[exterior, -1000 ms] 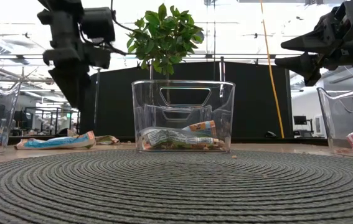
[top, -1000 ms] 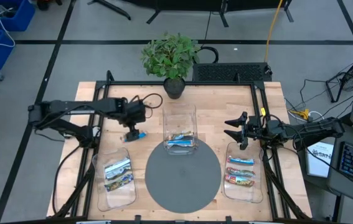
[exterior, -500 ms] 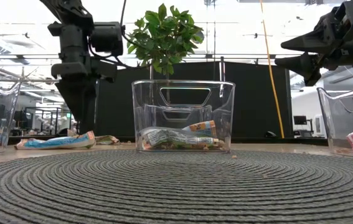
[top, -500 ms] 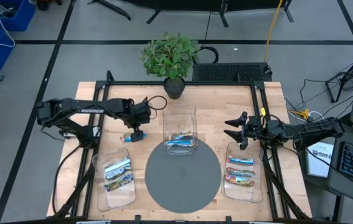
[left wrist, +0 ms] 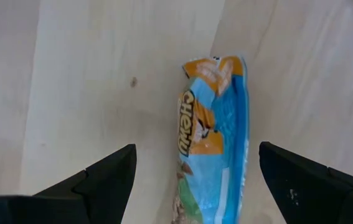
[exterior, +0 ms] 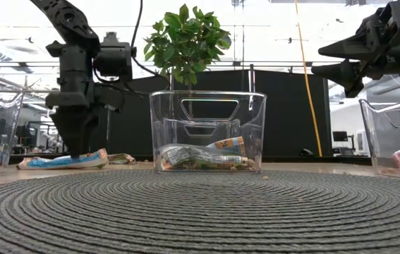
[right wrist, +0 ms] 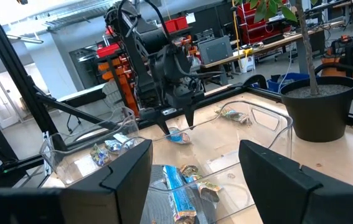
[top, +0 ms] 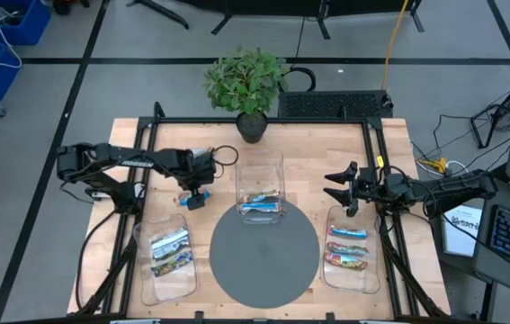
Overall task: Pick and place Granola Bars by type
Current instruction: Put the bottom yellow granola bar into the middle transparent bin
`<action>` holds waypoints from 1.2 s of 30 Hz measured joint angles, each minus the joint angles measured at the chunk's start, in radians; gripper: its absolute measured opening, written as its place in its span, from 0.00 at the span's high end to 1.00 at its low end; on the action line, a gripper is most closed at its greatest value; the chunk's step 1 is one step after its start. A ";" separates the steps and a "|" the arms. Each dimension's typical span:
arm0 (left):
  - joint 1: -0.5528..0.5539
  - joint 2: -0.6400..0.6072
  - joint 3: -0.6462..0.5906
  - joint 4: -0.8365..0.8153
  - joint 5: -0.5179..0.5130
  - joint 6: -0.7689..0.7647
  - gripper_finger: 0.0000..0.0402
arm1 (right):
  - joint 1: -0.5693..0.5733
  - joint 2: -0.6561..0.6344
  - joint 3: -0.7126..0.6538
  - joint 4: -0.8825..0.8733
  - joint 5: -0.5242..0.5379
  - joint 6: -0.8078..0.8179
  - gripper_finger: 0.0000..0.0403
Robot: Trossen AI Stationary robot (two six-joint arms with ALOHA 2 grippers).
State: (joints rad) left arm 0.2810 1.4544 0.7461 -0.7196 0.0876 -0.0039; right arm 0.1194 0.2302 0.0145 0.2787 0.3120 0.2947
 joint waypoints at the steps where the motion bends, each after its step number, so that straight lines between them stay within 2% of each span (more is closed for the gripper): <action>1: 0.000 0.000 -0.008 0.013 -0.003 0.003 0.15 | 0.000 0.000 0.000 0.000 0.000 0.000 0.42; 10: 0.000 0.000 -0.057 0.058 -0.005 0.021 0.15 | 0.000 0.000 0.000 0.000 0.000 0.000 0.42; 13: -0.001 0.000 -0.066 0.076 -0.010 0.004 0.19 | 0.000 0.000 0.000 0.000 0.000 0.000 0.42; 18: -0.002 0.000 -0.067 0.093 -0.017 -0.004 0.40 | 0.000 0.000 0.000 0.000 0.000 0.000 0.42; 26: -0.001 -0.001 -0.067 0.097 -0.076 -0.005 0.90 | 0.000 0.000 0.000 0.000 0.000 0.000 0.42; 27: -0.001 -0.002 -0.067 0.098 -0.080 -0.006 0.94 | 0.000 0.000 0.000 0.000 0.000 0.000 0.42; 36: -0.001 -0.009 -0.019 0.043 -0.089 -0.031 0.97 | 0.000 0.000 0.000 0.000 0.000 0.000 0.42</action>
State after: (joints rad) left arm 0.2802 1.4454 0.7273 -0.6764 -0.0013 -0.0353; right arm 0.1192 0.2301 0.0145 0.2787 0.3119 0.2947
